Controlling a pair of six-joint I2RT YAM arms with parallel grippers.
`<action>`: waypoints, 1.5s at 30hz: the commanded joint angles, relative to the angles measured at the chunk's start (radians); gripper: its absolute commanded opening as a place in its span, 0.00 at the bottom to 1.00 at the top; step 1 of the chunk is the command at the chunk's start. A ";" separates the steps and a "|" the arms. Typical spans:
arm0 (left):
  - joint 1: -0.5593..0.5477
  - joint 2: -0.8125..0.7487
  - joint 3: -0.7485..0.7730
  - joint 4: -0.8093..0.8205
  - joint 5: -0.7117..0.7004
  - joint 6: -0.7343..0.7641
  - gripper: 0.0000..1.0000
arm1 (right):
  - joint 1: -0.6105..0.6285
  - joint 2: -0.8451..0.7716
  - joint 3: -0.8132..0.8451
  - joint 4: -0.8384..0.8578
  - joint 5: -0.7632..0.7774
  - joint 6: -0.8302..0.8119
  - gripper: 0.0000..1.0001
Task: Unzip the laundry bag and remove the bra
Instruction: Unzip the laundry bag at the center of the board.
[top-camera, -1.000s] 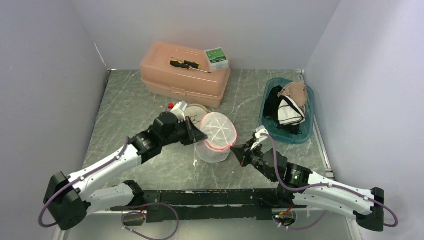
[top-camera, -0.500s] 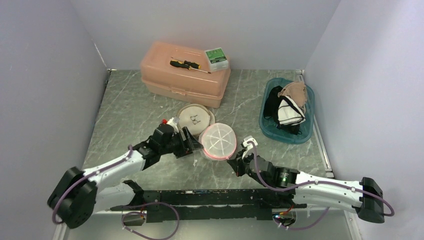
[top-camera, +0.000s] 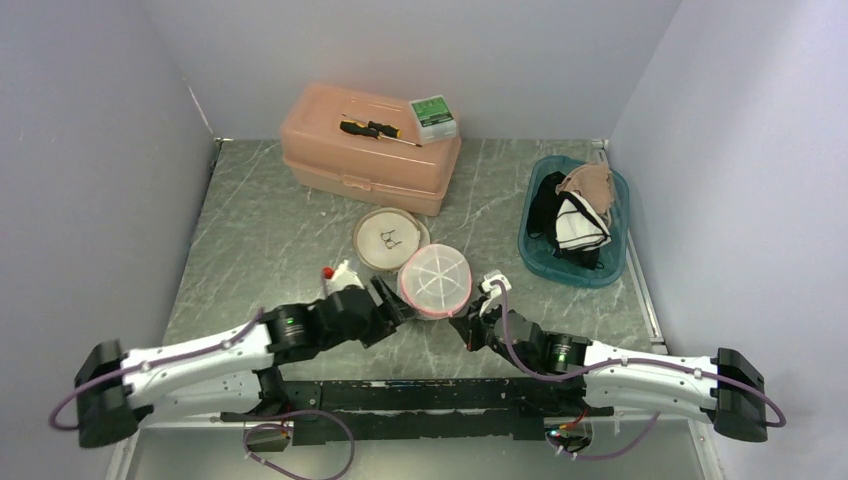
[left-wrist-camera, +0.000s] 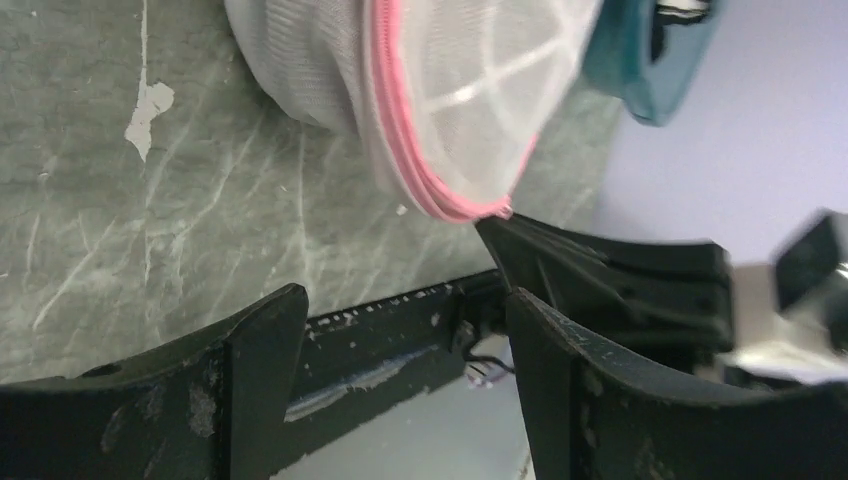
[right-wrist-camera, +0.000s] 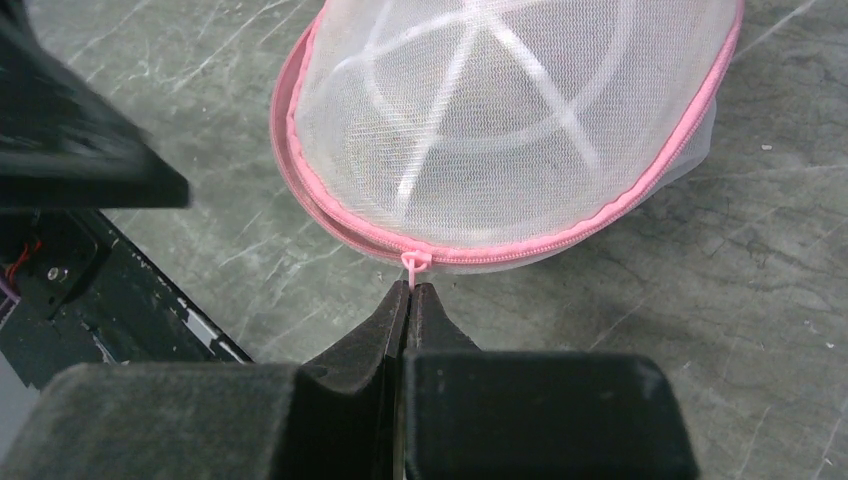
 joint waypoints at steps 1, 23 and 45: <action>-0.057 0.188 0.111 0.049 -0.149 -0.078 0.78 | 0.005 0.001 0.047 0.042 0.015 -0.007 0.00; 0.008 0.417 0.179 0.161 -0.143 -0.040 0.36 | 0.007 -0.023 0.040 0.003 -0.001 0.009 0.00; 0.281 0.298 0.183 0.187 0.324 0.337 0.03 | -0.119 -0.119 0.153 -0.097 -0.087 -0.092 0.00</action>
